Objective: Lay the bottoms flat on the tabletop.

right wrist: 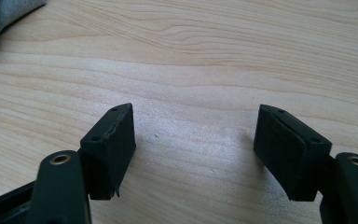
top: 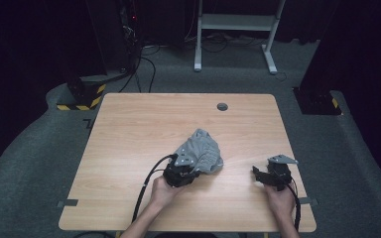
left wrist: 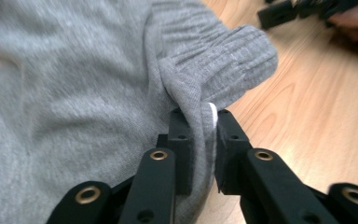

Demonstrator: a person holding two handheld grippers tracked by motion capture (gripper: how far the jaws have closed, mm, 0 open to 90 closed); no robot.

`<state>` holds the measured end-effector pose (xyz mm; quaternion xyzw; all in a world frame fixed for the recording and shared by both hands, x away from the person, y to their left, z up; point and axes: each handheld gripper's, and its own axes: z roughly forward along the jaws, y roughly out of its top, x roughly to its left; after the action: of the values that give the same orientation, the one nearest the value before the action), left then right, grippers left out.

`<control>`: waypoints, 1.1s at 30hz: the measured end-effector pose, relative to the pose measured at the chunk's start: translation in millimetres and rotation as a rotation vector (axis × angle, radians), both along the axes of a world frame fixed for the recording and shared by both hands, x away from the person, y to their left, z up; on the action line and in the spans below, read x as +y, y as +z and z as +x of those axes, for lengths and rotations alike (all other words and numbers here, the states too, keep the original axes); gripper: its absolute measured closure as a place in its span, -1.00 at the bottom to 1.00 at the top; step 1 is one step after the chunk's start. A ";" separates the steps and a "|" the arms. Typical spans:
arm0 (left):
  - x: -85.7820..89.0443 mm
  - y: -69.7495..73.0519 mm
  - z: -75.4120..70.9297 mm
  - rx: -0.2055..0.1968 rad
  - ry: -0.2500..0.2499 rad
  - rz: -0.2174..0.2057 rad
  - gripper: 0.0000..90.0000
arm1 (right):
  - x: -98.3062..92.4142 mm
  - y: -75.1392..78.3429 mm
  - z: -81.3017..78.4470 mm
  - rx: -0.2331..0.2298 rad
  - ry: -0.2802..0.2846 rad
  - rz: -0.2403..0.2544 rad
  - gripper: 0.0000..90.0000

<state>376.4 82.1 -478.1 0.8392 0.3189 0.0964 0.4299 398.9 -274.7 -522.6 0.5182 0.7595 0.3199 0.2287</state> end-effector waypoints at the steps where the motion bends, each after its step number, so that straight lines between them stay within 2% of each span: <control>1: 1.8 2.9 0.2 0.000 -0.001 -0.017 0.78 | 0.0 0.0 0.0 0.000 0.000 0.000 -0.36; 2: 3.6 5.0 0.6 -0.003 -0.001 -0.032 0.79 | 0.0 0.0 0.0 0.000 0.000 0.000 -0.36; 3: 7.2 8.6 1.5 0.007 0.003 -0.068 0.79 | 0.0 0.0 0.0 0.000 0.000 0.000 -0.36; 8: 19.8 25.3 4.8 -0.006 0.023 -0.132 0.81 | 0.0 -0.1 0.0 -0.001 0.000 0.000 -0.36; 13: 27.9 39.5 3.6 -0.043 0.032 -0.147 0.81 | 0.0 0.0 0.0 0.000 0.000 0.000 -0.36; 24: 39.3 45.4 11.9 -0.050 0.073 -0.163 0.81 | 0.0 0.0 0.0 0.000 0.000 0.000 -0.36; 30: 47.6 49.6 17.9 -0.051 0.101 -0.199 0.81 | 0.0 0.0 0.0 0.000 0.000 0.000 -0.36; 33: 54.1 49.5 21.3 -0.038 0.121 -0.221 0.81 | 0.0 0.0 0.0 0.000 0.000 0.001 -0.36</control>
<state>397.7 136.2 -428.6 0.7638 0.3695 0.1023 0.5193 398.9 -274.7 -522.6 0.5182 0.7595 0.3200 0.2284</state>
